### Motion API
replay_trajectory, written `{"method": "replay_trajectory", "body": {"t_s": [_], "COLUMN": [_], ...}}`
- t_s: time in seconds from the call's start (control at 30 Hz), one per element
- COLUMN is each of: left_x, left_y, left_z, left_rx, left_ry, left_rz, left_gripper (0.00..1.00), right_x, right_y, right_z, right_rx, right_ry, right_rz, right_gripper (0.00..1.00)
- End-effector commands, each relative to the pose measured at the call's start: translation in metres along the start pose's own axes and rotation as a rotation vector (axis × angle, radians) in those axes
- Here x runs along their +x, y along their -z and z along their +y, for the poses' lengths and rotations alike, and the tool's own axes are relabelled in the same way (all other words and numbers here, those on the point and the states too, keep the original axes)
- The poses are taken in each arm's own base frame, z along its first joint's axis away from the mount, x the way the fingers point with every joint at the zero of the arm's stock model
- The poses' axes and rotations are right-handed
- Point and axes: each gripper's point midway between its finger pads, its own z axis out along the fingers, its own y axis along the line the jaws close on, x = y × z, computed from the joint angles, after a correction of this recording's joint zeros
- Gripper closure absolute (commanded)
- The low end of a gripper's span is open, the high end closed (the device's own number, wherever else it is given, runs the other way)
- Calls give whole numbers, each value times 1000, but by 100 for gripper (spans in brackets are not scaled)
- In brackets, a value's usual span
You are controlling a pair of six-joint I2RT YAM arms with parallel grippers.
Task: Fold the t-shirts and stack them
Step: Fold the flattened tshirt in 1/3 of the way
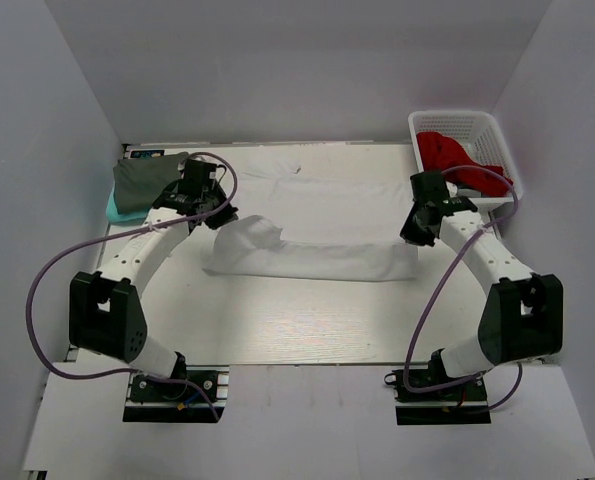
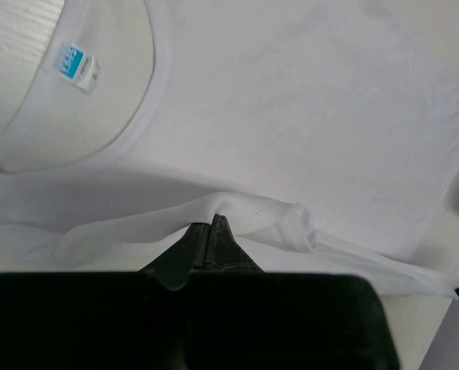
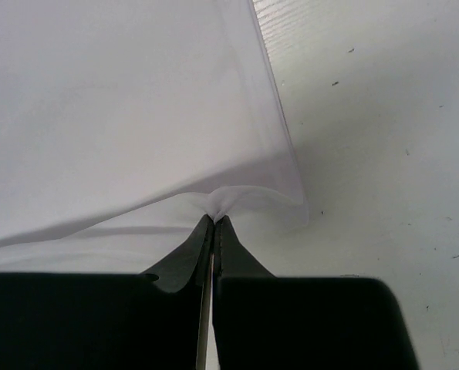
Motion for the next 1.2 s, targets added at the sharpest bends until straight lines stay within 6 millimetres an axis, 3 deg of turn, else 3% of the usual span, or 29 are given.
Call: {"method": "replay_trajectory", "body": {"t_s": [0.0,0.2,0.37,0.6,0.67,0.7,0.73,0.77,0.8,0.83,0.87,0.97,1.0,1.07,1.1,1.13,1.17], "left_x": [-34,-35,-52,-55,-49,-59,-59,-61,-70,-73,-76,-81,-79,-84,-67,-61,-43], "left_y": [2,-20,-40,-98,-116,-117,-118,-119,-118,-115,-113,-99,-95,-77,-79,-76,-72], "left_z": [-15,-17,-31,-35,-21,-28,-16,-15,-19,-18,-21,-31,-34,-42,-35,-33,-25], "left_rx": [43,42,56,-2,-67,-72,-129,-147,-155,-171,-165,-122,-99,-54,-58,-45,-44], "left_ry": [-65,-115,-206,-249,-251,-240,-228,-217,-217,-207,-206,-202,-201,-197,-197,-185,-193], "left_rz": [-122,-108,-128,-42,-10,-30,-5,-2,-25,-29,-37,-62,-56,-93,-61,-51,-24], "left_gripper": [100,100,100,100,98,88,68,18,0,0,0,0,0,0,0,0,0], "right_x": [-12,-13,-9,-13,-17,-26,-26,-22,-28,-33,-37,-42,-43,-21,-30,-25,-2], "right_y": [-2,-13,-27,-47,-56,-57,-61,-61,-60,-56,-51,-38,-36,-32,-28,-20,-27], "right_z": [-7,-8,-10,-16,-22,-18,-22,-24,-22,-21,-18,-9,-4,5,19,32,27], "right_rx": [58,76,104,160,204,204,232,252,253,254,242,180,152,66,-10,-93,-100], "right_ry": [8,15,14,-18,-26,-38,-39,-38,-47,-45,-44,-24,-24,2,8,10,28], "right_rz": [-6,8,48,50,55,45,51,70,56,47,35,10,1,51,-5,5,49], "right_gripper": [100,100,100,100,93,87,71,60,48,44,24,10,10,10,10,10,10]}}
